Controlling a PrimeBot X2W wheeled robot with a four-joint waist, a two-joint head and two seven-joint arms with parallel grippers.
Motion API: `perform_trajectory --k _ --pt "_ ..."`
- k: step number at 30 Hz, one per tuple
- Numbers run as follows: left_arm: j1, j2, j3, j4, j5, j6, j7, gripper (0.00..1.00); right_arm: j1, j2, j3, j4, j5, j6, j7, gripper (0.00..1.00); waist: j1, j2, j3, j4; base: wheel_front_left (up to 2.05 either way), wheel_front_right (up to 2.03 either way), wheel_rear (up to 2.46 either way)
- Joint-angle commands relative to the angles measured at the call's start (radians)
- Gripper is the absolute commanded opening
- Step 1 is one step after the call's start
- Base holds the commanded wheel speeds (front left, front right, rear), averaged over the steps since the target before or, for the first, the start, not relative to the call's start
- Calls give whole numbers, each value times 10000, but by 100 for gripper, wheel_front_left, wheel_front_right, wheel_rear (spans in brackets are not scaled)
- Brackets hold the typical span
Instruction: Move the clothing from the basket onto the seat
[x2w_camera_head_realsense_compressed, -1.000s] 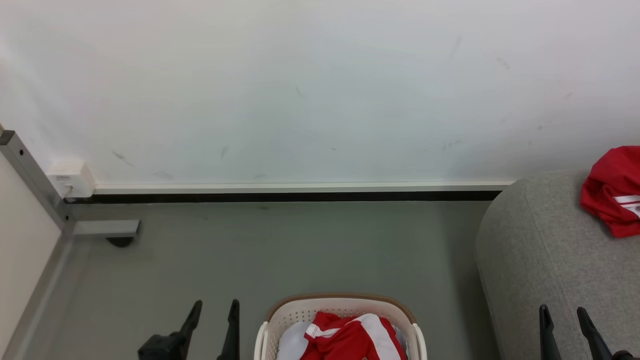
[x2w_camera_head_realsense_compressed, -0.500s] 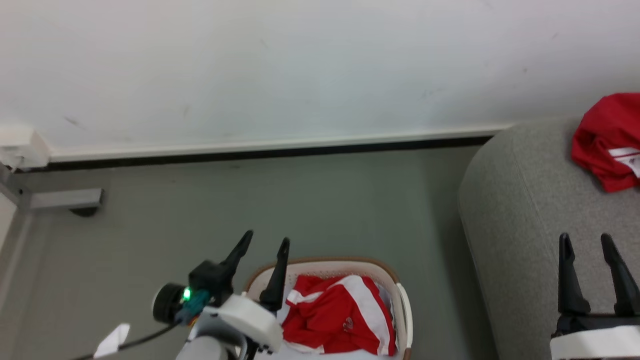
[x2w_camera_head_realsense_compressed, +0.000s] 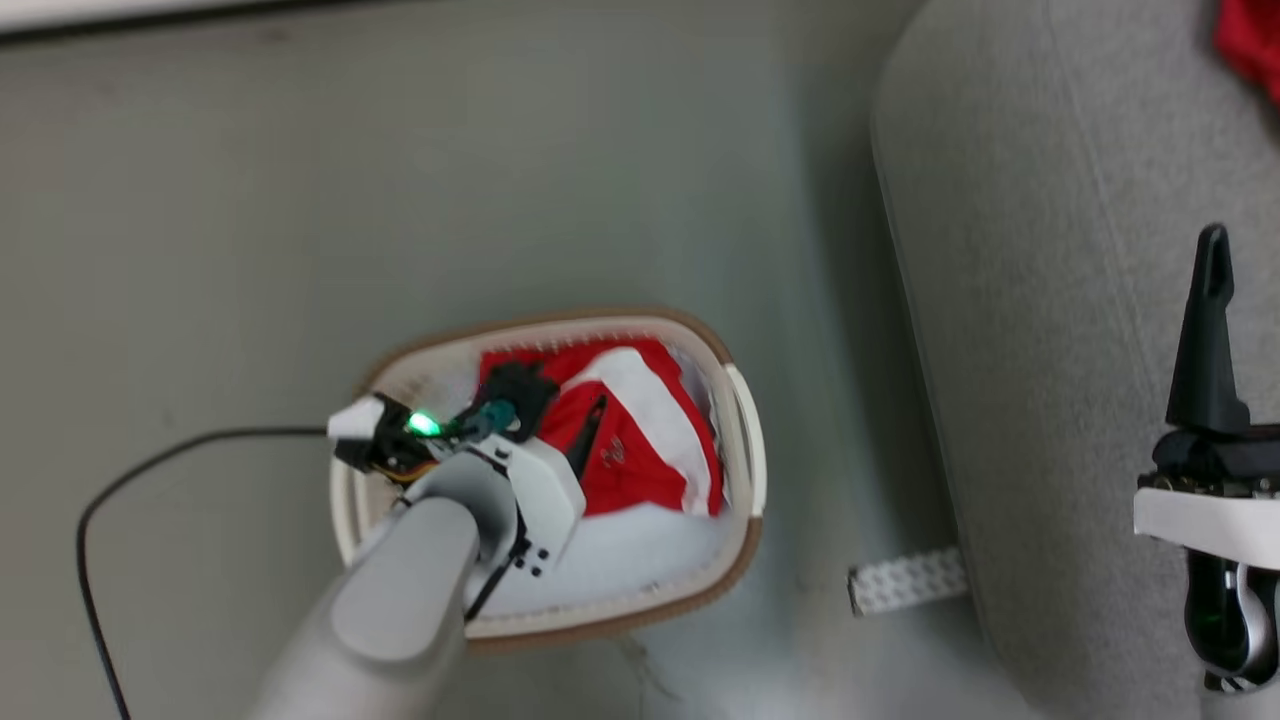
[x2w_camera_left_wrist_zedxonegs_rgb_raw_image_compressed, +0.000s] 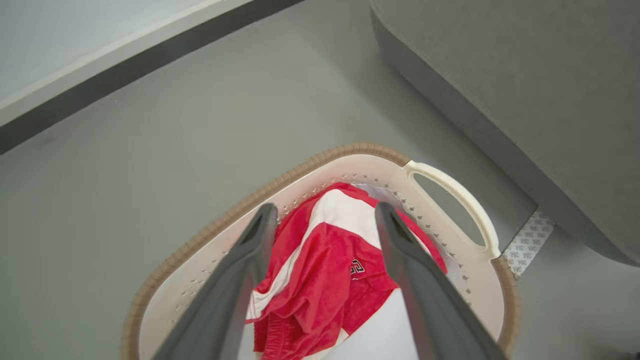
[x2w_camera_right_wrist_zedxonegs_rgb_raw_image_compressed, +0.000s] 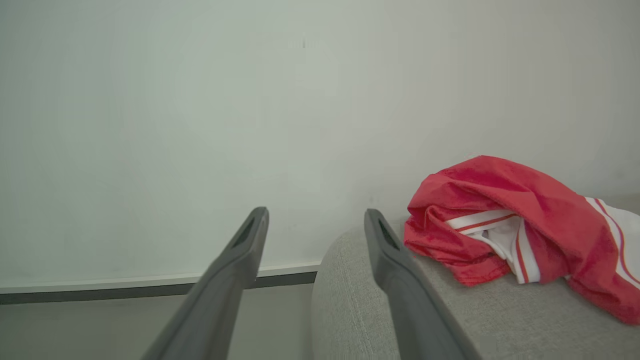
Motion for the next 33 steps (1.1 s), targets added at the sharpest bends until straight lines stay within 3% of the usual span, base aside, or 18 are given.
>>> perform_trajectory --k 1,15,17,18,25,33 --pt "-357 171 -33 302 164 -25 -18 100 -243 98 101 -107 65 -25 9 100 -5 0 1568 -868 0 0 0" --pt "-2657 634 -297 3028 659 470 -362 100 -880 357 451 -865 364 -25 7 100 -5 0 3501 -1574 0 0 0" --pt "-2846 705 -365 3301 710 544 -502 26 -903 364 472 -887 405 -25 9 100 -5 0 3585 -1640 0 0 0" --pt "-2924 724 -370 3410 708 565 -587 0 -901 365 472 -881 420 -25 9 100 -5 0 3610 -1666 0 0 0" --pt "-3036 338 -295 3825 353 556 -1292 0 -690 371 332 -732 495 -25 9 100 -5 0 3250 -1469 0 0 0" --pt "-1765 -287 -318 3343 -387 181 -1971 0 -16 277 42 -210 108 -25 9 100 -5 0 917 -277 0 0 0"
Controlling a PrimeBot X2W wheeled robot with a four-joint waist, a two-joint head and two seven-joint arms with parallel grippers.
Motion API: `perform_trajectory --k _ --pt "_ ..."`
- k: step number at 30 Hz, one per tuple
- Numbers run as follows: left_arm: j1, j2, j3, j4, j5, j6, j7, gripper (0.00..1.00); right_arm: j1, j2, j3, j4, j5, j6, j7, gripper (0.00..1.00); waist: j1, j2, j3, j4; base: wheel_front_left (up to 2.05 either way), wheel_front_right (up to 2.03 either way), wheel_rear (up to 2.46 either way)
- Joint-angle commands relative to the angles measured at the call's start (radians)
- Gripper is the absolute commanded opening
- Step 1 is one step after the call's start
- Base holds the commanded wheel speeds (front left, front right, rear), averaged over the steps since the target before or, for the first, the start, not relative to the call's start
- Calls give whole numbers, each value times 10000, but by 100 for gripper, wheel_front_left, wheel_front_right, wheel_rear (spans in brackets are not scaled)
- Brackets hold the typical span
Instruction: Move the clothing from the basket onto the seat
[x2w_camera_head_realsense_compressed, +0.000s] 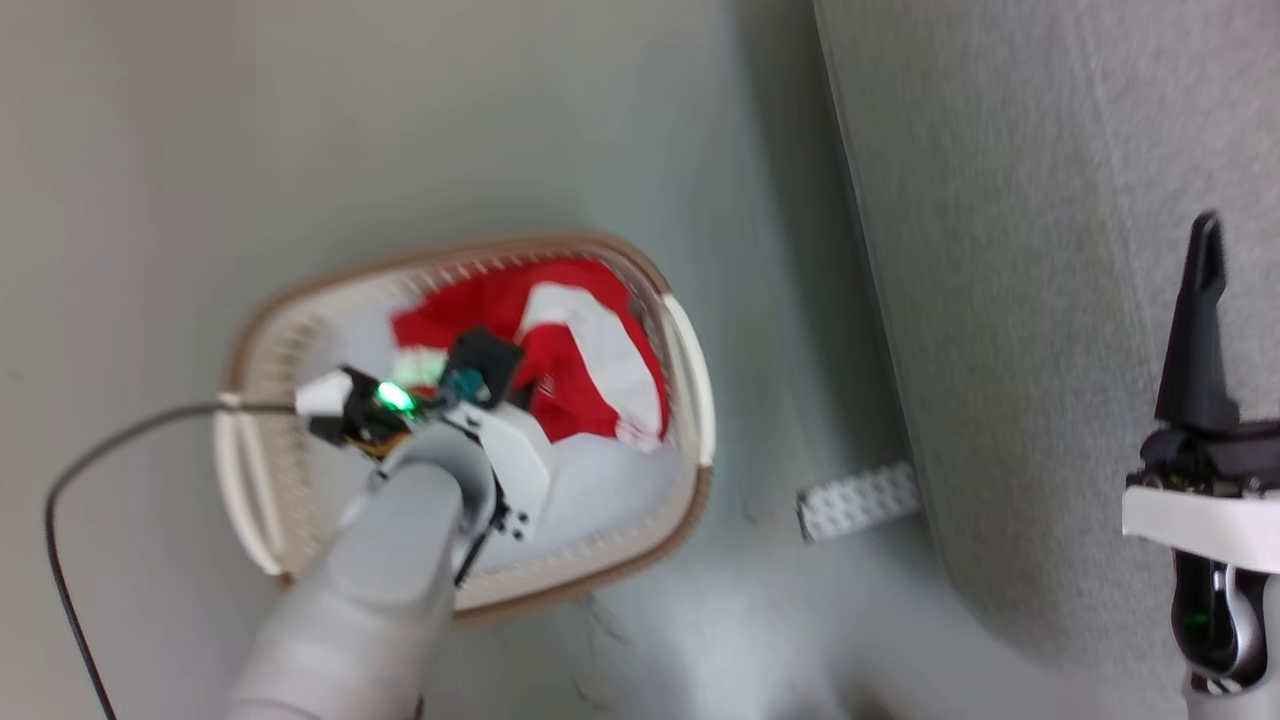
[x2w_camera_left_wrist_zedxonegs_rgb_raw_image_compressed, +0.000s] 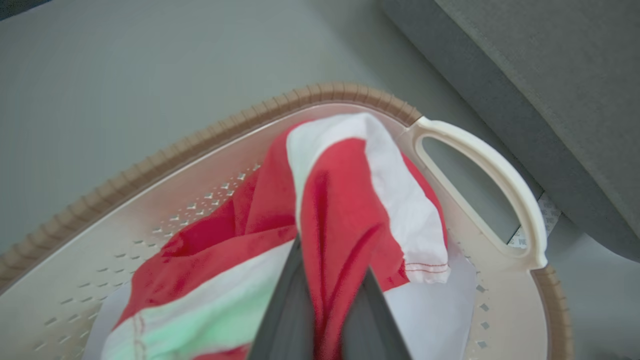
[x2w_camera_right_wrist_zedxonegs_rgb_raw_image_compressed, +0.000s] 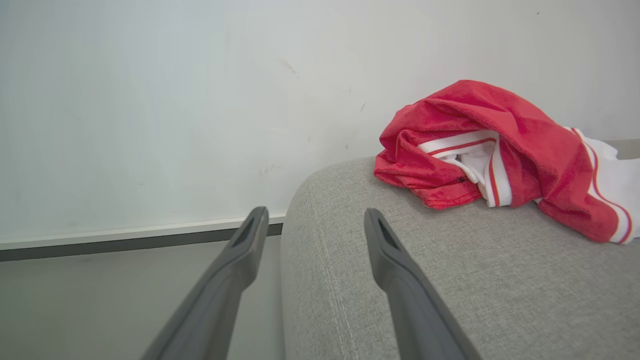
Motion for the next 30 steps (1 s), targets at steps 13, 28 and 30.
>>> perform_trajectory --k 13,28,30 --pt "2697 -88 -794 -3290 -2292 -31 144 0 1804 -619 -217 1273 -176 -25 9 100 -1 0 -5519 2548 0 0 0" --pt "5223 1387 -193 -8424 -3252 944 2086 0 3840 -398 810 1731 -228 -25 9 100 -1 0 -7994 2658 0 0 0" --pt "5508 1637 -111 -9038 -3307 1102 2324 0 3973 -382 972 1727 -198 -25 9 100 -1 0 -8079 2611 0 0 0"
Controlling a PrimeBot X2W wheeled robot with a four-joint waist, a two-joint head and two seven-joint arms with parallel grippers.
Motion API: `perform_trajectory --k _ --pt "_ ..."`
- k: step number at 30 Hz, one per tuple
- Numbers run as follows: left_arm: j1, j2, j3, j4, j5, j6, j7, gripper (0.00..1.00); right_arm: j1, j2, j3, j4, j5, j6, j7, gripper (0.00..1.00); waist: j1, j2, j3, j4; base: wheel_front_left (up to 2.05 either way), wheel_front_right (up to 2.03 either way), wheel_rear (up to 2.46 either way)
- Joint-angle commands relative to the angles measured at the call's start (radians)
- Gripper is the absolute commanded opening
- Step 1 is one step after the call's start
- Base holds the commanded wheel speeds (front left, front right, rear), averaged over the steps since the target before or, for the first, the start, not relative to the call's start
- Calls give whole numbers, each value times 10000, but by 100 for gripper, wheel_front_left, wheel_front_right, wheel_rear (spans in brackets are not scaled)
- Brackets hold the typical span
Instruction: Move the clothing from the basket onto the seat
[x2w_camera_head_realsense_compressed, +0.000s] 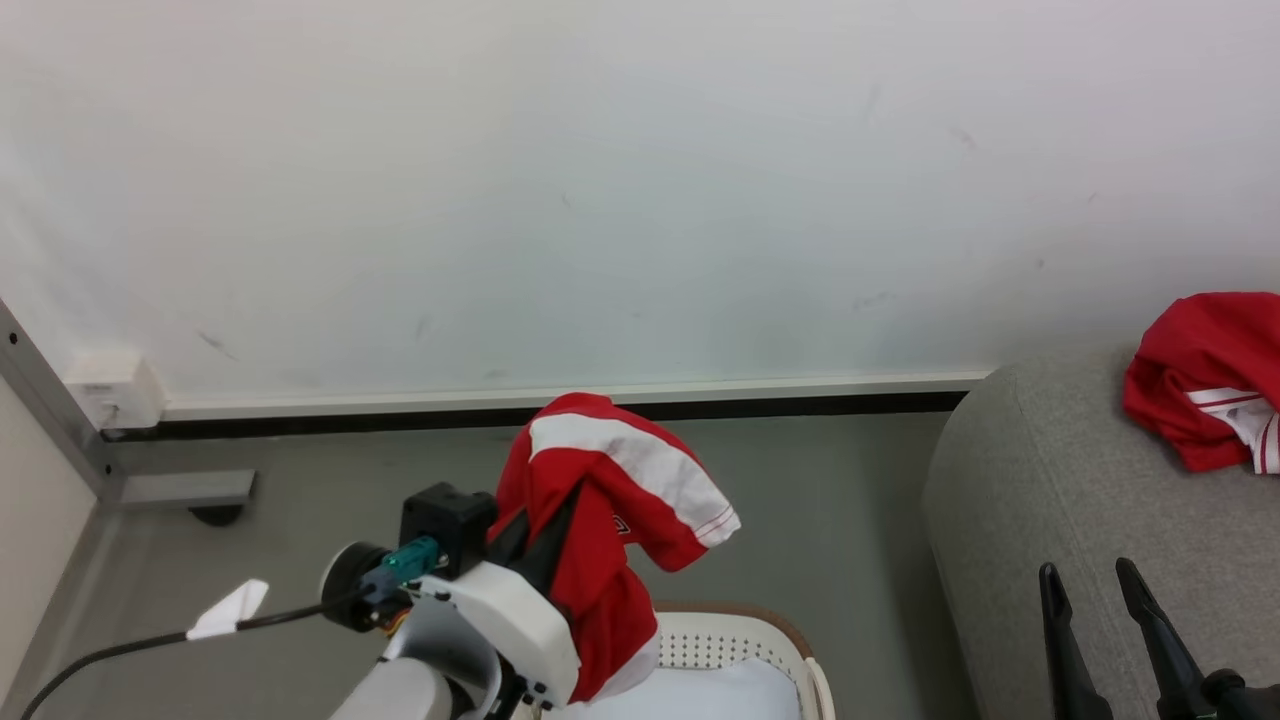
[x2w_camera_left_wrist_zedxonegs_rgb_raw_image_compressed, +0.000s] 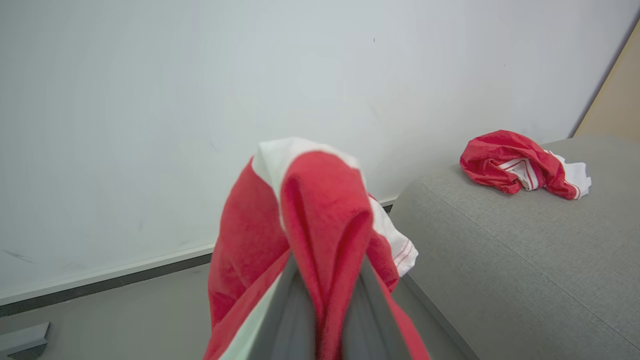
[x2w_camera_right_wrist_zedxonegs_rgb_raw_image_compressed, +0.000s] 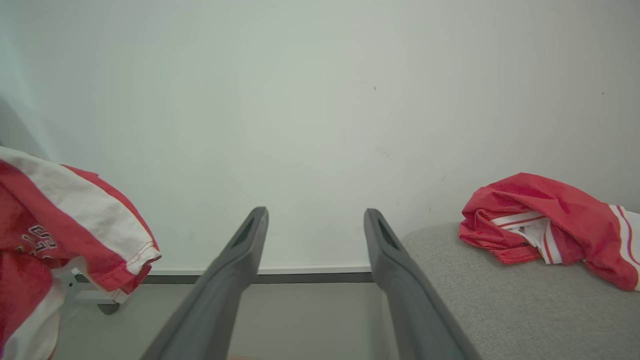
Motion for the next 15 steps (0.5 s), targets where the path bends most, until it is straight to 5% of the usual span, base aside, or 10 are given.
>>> perform_trajectory --k 1,8,15 --pt "187 125 57 -268 -161 81 93 0 132 -25 44 -26 29 -25 9 100 5 0 -156 -28 0 0 0" --pt "731 462 96 -1582 -175 449 579 0 21 -557 848 -381 393 -25 106 100 5 0 -190 -84 0 0 0" --pt "697 449 -154 -2375 -136 395 806 0 -1166 -2946 3434 -1788 2045 -25 1444 100 5 0 -27 -45 0 0 0"
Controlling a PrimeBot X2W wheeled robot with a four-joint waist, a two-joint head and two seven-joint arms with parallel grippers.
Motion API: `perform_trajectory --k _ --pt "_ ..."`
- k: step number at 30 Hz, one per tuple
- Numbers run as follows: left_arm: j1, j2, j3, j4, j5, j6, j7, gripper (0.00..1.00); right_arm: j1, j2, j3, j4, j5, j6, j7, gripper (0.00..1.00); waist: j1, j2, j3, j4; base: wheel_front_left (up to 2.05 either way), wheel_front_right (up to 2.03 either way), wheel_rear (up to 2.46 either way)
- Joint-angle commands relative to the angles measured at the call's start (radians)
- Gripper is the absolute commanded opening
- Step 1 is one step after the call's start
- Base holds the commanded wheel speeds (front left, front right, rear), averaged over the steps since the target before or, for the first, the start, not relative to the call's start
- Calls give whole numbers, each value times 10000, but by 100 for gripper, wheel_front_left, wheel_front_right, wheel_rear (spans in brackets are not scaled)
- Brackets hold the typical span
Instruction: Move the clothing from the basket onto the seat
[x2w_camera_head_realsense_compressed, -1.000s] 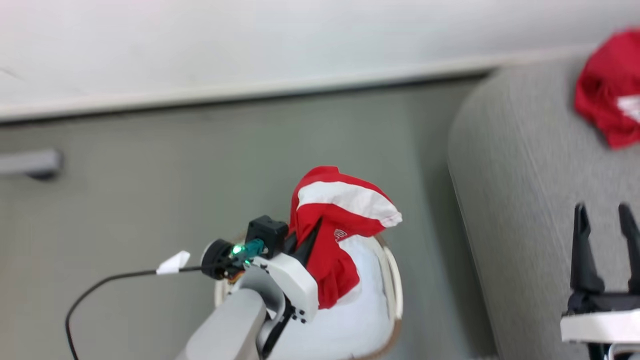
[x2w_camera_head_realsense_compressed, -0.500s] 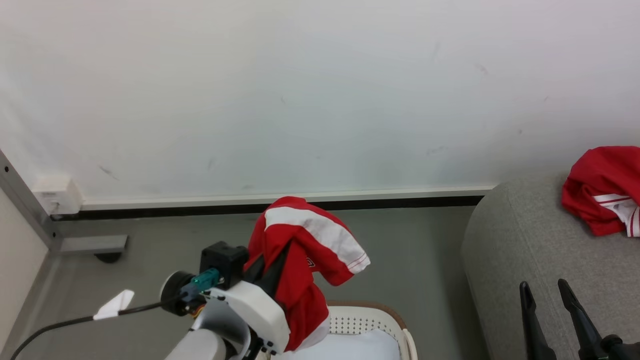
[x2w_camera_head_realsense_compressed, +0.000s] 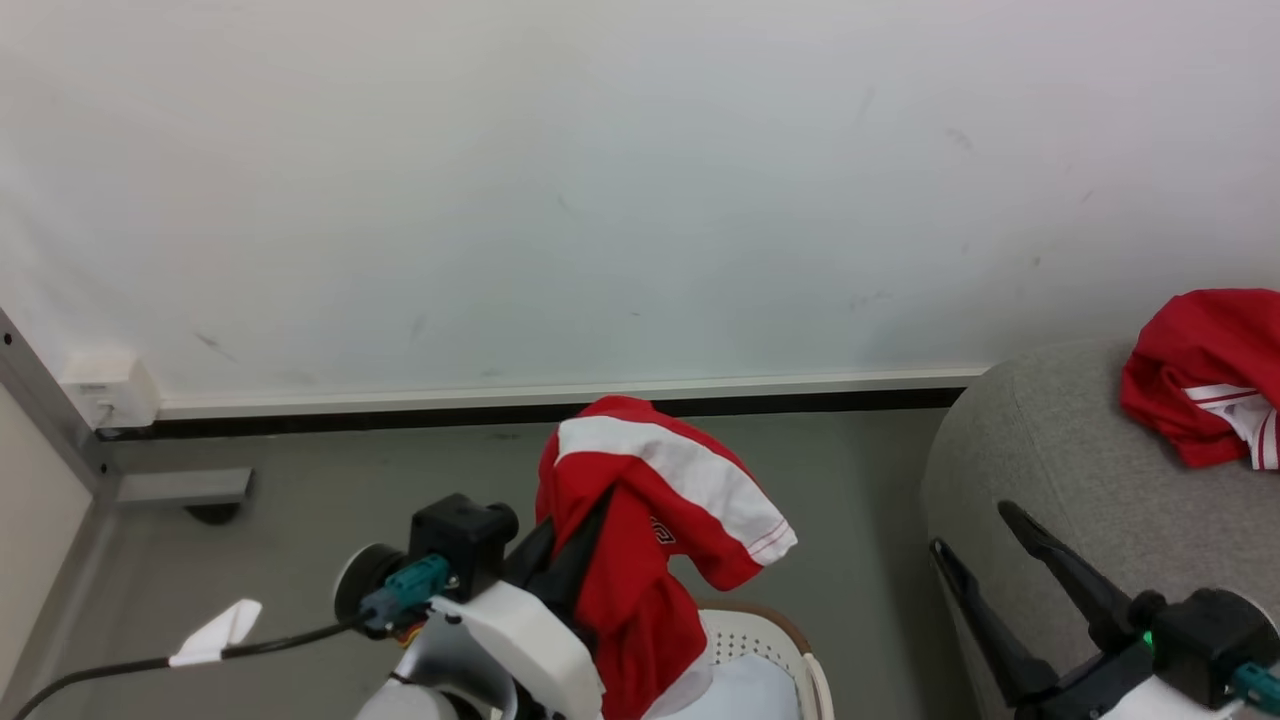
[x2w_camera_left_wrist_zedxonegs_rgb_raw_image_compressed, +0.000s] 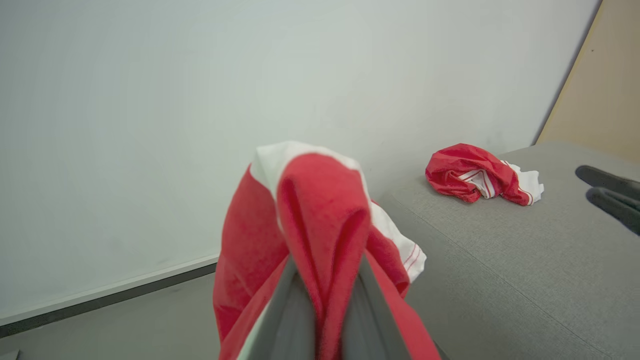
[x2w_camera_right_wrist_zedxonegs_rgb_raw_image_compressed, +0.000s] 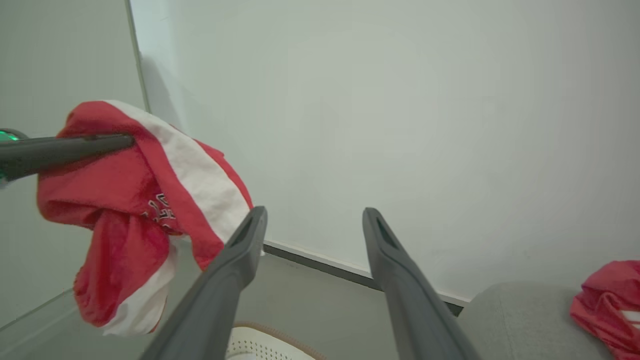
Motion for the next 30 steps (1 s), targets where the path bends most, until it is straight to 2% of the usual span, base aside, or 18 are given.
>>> perform_trajectory --k 1,4,8,13,18,19,20,29,30 --pt "-36 -10 -45 -146 -2 -40 23 0 -350 -486 355 -197 285 -24 242 100 1 -1 33 58 0 0 0" --pt "-164 -95 -239 -392 36 -149 112 0 -1220 -1551 1457 -638 1135 -25 924 100 1 -1 91 162 0 0 0" --pt "-301 -207 -613 -629 6 -401 292 0 -2476 -2656 2944 -928 2249 -24 1640 100 1 -1 185 351 0 0 0" --pt "-531 -352 -1109 -757 1 -771 546 0 -4021 -3461 4604 -743 3273 -25 2004 100 1 -1 261 615 0 0 0" --pt "-685 -550 -1540 -845 -144 -1143 714 0 -5261 -3633 6277 -231 4127 -24 2123 100 1 -1 285 857 0 0 0" --pt "-685 -550 -1540 -845 -144 -1143 714 0 -5261 -3633 6277 -231 4127 -24 2123 100 1 -1 285 857 0 0 0" --pt "-708 -654 -1689 -876 -316 -1336 746 0 -5662 -3524 6870 14 4460 -25 2060 100 1 -1 280 934 0 0 0" --pt "-831 -977 -1960 -794 -1050 -1765 819 0 -6648 -2756 8693 1424 5015 -24 941 100 1 -1 281 1134 0 0 0" --pt "-870 -977 -1995 -792 -1076 -1812 833 0 -6655 -2637 8795 1506 5073 -25 791 98 1 -1 280 1153 0 0 0"
